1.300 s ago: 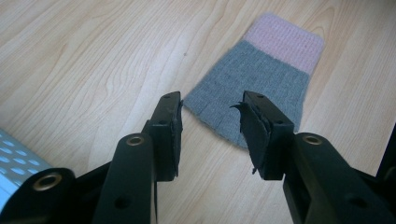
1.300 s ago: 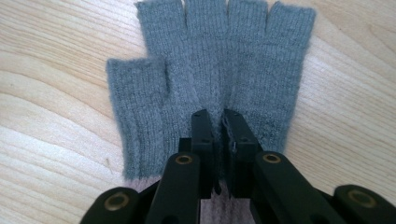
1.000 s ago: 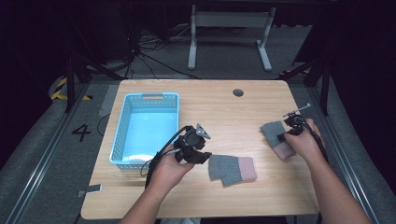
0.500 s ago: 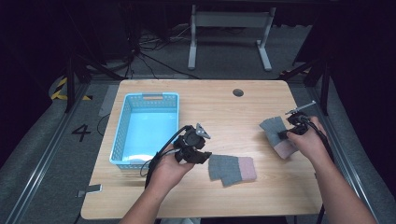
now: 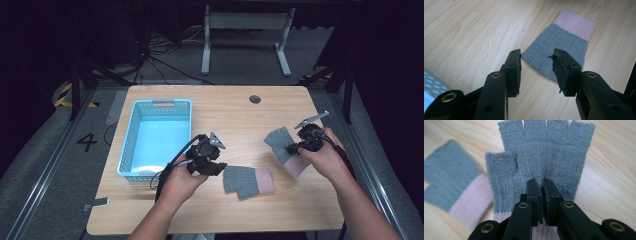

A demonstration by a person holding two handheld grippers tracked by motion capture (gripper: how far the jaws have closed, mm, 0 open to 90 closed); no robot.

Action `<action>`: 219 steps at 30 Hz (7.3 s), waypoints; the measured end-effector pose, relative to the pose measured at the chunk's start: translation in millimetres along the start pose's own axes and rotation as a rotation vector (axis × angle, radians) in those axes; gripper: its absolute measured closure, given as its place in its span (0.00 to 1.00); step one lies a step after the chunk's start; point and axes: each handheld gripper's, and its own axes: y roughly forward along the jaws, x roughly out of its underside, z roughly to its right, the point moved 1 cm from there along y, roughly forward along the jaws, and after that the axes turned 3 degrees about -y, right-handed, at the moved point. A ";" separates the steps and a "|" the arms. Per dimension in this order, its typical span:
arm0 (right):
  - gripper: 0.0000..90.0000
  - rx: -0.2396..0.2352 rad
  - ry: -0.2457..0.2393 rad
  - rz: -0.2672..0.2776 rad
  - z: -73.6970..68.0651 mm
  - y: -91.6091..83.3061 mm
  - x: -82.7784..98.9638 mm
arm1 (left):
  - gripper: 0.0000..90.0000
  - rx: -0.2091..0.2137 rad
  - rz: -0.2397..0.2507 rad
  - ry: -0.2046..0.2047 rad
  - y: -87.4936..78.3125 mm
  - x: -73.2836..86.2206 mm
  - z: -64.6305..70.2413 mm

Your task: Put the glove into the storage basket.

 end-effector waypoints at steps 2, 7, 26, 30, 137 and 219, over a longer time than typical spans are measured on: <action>0.95 -0.005 -0.011 0.000 -3.2 -0.5 -0.9 | 0.65 0.000 0.000 0.000 -0.1 0.0 0.0; 0.95 -0.057 -0.092 -0.002 -30.2 -2.0 -7.5 | 0.65 0.000 0.000 0.000 -0.3 0.1 0.2; 0.95 -0.177 -0.251 -0.044 -76.7 19.9 -15.3 | 0.65 0.006 -0.006 -0.007 -1.3 2.3 0.1; 0.94 -0.192 -0.271 -0.060 -81.4 28.0 -14.1 | 0.66 0.011 -0.011 -0.009 0.2 2.5 0.2; 0.85 -0.161 -0.260 0.021 -60.8 36.5 71.2 | 0.93 0.029 -0.214 0.019 84.5 19.4 26.4; 0.90 -0.090 -0.123 0.113 -38.5 39.7 47.5 | 0.82 0.049 -0.210 0.021 55.0 29.7 38.2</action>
